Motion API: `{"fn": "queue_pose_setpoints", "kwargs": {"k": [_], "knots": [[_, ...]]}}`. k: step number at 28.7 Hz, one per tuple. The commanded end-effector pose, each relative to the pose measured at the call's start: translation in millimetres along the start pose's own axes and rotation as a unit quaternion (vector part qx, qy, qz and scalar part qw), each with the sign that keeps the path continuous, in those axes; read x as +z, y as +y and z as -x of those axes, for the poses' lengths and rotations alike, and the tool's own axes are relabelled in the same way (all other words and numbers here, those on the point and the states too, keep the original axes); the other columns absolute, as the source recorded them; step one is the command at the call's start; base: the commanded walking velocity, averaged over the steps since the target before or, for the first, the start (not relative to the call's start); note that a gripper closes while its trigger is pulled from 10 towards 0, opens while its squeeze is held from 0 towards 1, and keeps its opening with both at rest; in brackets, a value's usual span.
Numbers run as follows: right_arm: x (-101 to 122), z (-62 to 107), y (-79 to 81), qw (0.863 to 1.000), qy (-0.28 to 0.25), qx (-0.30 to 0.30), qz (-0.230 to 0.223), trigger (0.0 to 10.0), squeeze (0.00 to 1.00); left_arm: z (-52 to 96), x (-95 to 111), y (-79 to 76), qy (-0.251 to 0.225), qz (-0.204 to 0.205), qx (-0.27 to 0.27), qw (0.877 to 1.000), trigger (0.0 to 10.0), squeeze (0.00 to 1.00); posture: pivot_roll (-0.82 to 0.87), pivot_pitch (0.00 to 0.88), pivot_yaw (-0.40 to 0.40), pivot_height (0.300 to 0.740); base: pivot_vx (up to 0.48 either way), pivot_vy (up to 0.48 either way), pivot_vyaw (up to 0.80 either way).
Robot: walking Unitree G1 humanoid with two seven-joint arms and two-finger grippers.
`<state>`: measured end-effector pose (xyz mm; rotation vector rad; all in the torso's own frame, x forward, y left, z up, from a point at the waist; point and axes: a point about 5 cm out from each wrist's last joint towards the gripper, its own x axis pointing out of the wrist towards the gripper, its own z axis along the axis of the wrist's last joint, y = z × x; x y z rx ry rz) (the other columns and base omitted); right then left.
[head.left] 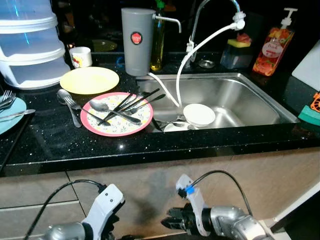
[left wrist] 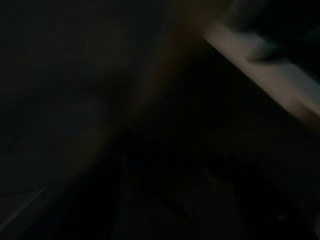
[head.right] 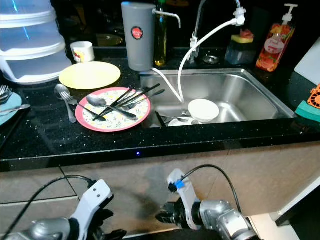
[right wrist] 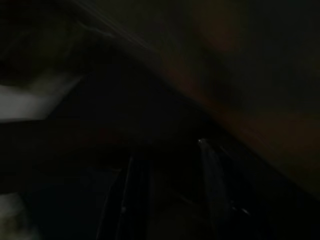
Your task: Kitchen organization
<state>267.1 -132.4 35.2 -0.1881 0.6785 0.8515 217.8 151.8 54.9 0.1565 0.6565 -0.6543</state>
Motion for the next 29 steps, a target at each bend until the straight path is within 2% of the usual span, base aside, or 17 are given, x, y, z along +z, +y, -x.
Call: {"fn": "queue_pose_setpoints", "kwargs": {"k": [1,3,4,5,6,7,9,12,13,15,19,22,24,26,27,29], "knots": [[-39.1,-4.2,-5.8,0.994,0.078,-0.070,0.027,10.0,0.00,-14.0,-30.5,4.8,0.025,0.024,0.065,0.997,10.0,0.00,0.04,0.080,-0.048,0.740,0.000,0.000,0.00],[-54.0,-7.2,-3.5,0.990,0.099,-0.084,0.047,10.0,0.00,-22.3,-50.6,8.7,0.050,0.027,0.108,0.993,10.0,0.00,0.04,0.085,-0.046,0.740,0.000,0.000,0.00],[-54.0,-7.2,-3.5,0.990,0.099,-0.084,0.047,10.0,0.00,-22.3,-50.6,8.7,0.050,0.027,0.108,0.993,10.0,0.00,0.04,0.085,-0.046,0.740,0.000,0.000,0.00],[-58.2,-8.6,-1.4,0.990,0.100,-0.085,0.046,10.0,0.00,-24.5,-59.3,10.6,0.065,0.020,0.127,0.990,10.0,0.00,0.04,0.085,-0.046,0.740,0.000,0.000,0.00],[-56.7,-11.5,4.4,0.993,0.086,-0.072,0.049,10.0,0.00,-27.4,-72.2,12.8,0.081,0.041,0.157,0.983,10.0,0.00,0.04,0.096,-0.040,0.740,0.000,0.000,0.00],[-56.7,-11.5,4.4,0.993,0.086,-0.072,0.049,10.0,0.00,-27.4,-72.2,12.8,0.081,0.041,0.157,0.983,10.0,0.00,0.04,0.096,-0.040,0.740,0.000,0.000,0.00],[-46.1,-14.3,11.1,0.994,0.070,-0.046,0.065,10.0,0.00,-28.9,-79.3,13.1,0.087,0.055,0.171,0.980,10.0,0.00,0.03,0.104,-0.028,0.740,0.000,0.000,0.00],[-36.9,-17.0,11.2,0.993,0.069,-0.042,0.084,10.0,0.00,-30.5,-83.5,11.7,0.088,0.062,0.171,0.979,10.0,0.00,0.02,0.107,-0.023,0.740,0.000,0.000,0.00],[-32.3,-19.9,9.6,0.991,0.067,-0.042,0.109,10.0,0.00,-32.0,-86.3,10.9,0.085,0.061,0.171,0.980,10.0,0.00,0.03,0.115,-0.017,0.740,0.000,0.000,0.00],[-28.4,-20.9,8.7,0.991,0.059,-0.044,0.111,10.0,0.00,-32.8,-88.4,10.5,0.087,0.057,0.170,0.980,10.0,0.00,0.03,0.115,-0.017,0.740,0.000,0.000,0.00],[7.0,-16.9,6.6,0.985,0.021,-0.031,0.166,10.0,0.00,-34.3,-93.1,12.7,0.090,0.051,0.169,0.980,10.0,0.00,0.02,0.126,-0.019,0.740,0.000,0.000,0.00],[19.7,-13.6,6.9,0.983,0.009,-0.019,0.184,10.0,0.00,-34.8,-92.8,14.0,0.087,0.050,0.170,0.980,10.0,0.00,0.03,0.133,-0.022,0.740,0.000,0.000,0.00],[37.2,-6.5,12.0,0.974,-0.001,0.016,0.224,10.0,0.00,-34.8,-92.8,16.2,0.086,0.046,0.172,0.980,10.0,0.00,0.03,0.135,-0.020,0.740,0.000,0.000,0.00],[51.5,4.0,20.8,0.955,-0.001,0.068,0.287,10.0,0.00,-34.1,-93.5,16.8,0.086,0.045,0.171,0.981,10.0,0.00,0.03,0.143,-0.018,0.740,0.000,0.000,0.00],[51.5,4.0,20.8,0.955,-0.001,0.068,0.287,10.0,0.00,-34.1,-93.5,16.8,0.086,0.045,0.171,0.981,10.0,0.00,0.03,0.143,-0.018,0.740,0.000,0.000,0.00],[69.0,15.5,27.6,0.937,-0.008,0.112,0.331,10.0,0.00,-33.7,-95.1,16.7,0.087,0.043,0.166,0.981,10.0,0.00,0.03,0.150,-0.019,0.740,0.000,0.000,0.00]]}}
